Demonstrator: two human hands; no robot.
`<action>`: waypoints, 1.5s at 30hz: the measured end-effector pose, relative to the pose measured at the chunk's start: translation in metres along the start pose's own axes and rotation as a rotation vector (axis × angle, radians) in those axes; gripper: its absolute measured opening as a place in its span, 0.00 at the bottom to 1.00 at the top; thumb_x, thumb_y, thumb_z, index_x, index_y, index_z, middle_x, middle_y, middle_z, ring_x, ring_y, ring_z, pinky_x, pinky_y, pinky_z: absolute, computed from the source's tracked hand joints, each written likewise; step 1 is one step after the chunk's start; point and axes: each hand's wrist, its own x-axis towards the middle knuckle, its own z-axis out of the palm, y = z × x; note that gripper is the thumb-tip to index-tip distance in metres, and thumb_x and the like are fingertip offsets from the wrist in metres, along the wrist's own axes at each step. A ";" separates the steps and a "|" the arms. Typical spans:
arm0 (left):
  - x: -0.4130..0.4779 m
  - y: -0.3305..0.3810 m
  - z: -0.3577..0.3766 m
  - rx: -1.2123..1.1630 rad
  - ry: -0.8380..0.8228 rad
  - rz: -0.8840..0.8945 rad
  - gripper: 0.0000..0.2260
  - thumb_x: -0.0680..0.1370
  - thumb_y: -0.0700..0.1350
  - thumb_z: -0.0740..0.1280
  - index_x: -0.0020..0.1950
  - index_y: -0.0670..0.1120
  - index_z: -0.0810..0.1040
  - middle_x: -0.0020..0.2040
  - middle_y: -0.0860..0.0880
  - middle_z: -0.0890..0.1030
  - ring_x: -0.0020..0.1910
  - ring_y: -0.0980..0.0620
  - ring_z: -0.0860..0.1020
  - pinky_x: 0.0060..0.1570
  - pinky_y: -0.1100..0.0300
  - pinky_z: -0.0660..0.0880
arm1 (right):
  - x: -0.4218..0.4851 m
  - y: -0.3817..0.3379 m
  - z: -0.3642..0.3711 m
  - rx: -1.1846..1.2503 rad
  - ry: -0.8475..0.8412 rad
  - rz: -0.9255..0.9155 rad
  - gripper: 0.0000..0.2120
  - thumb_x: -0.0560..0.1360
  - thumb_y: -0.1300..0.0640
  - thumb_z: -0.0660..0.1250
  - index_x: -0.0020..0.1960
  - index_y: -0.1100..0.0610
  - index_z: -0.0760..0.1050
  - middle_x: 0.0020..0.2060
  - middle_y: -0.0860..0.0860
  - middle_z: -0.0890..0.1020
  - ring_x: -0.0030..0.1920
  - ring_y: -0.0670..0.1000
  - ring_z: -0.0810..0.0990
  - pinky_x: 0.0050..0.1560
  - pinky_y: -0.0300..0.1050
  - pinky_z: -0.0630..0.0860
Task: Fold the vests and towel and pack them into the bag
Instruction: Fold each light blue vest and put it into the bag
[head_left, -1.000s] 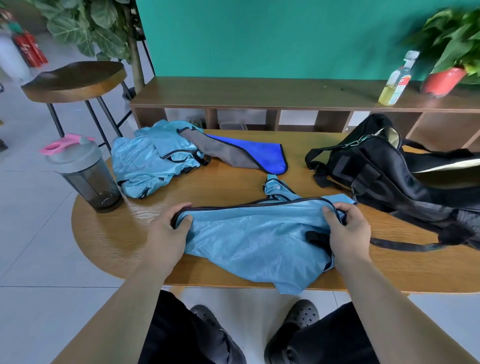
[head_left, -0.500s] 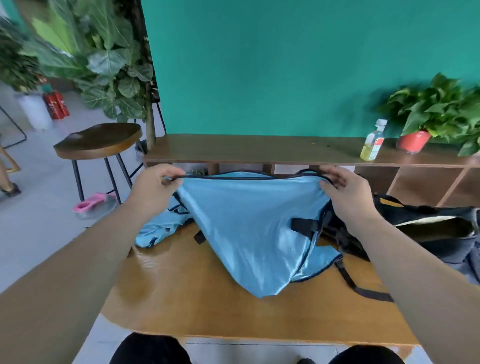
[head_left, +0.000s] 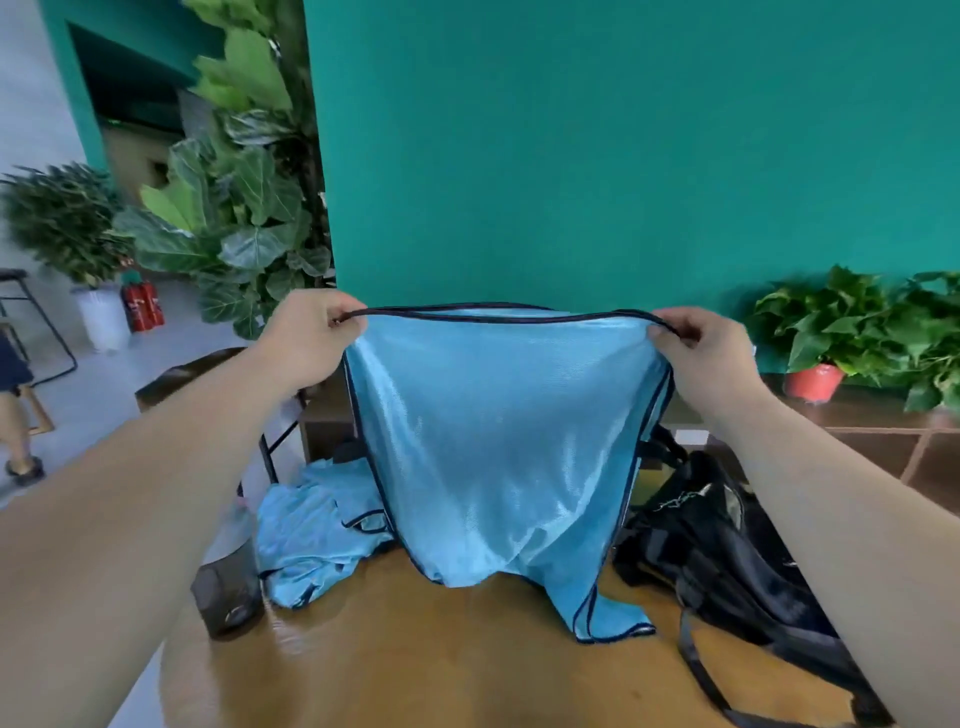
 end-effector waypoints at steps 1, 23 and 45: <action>0.004 0.009 -0.005 -0.064 0.072 0.013 0.07 0.84 0.41 0.69 0.59 0.44 0.86 0.53 0.48 0.85 0.53 0.49 0.82 0.57 0.56 0.77 | 0.004 -0.008 -0.002 0.020 0.041 -0.015 0.05 0.81 0.52 0.71 0.56 0.48 0.83 0.48 0.45 0.86 0.50 0.50 0.83 0.59 0.56 0.82; -0.065 -0.039 0.039 -0.346 -0.230 -0.209 0.08 0.80 0.50 0.74 0.54 0.48 0.87 0.49 0.51 0.88 0.54 0.49 0.85 0.58 0.54 0.78 | -0.043 0.044 0.009 -0.009 -0.199 0.118 0.19 0.82 0.41 0.68 0.47 0.56 0.79 0.36 0.57 0.73 0.36 0.53 0.71 0.37 0.48 0.66; -0.062 -0.049 0.043 -0.010 -0.184 -0.181 0.03 0.79 0.49 0.76 0.49 0.51 0.88 0.46 0.53 0.87 0.49 0.54 0.85 0.49 0.57 0.79 | -0.035 0.040 -0.010 -0.421 -0.087 -0.132 0.06 0.79 0.46 0.74 0.52 0.48 0.83 0.40 0.42 0.84 0.44 0.48 0.83 0.46 0.43 0.78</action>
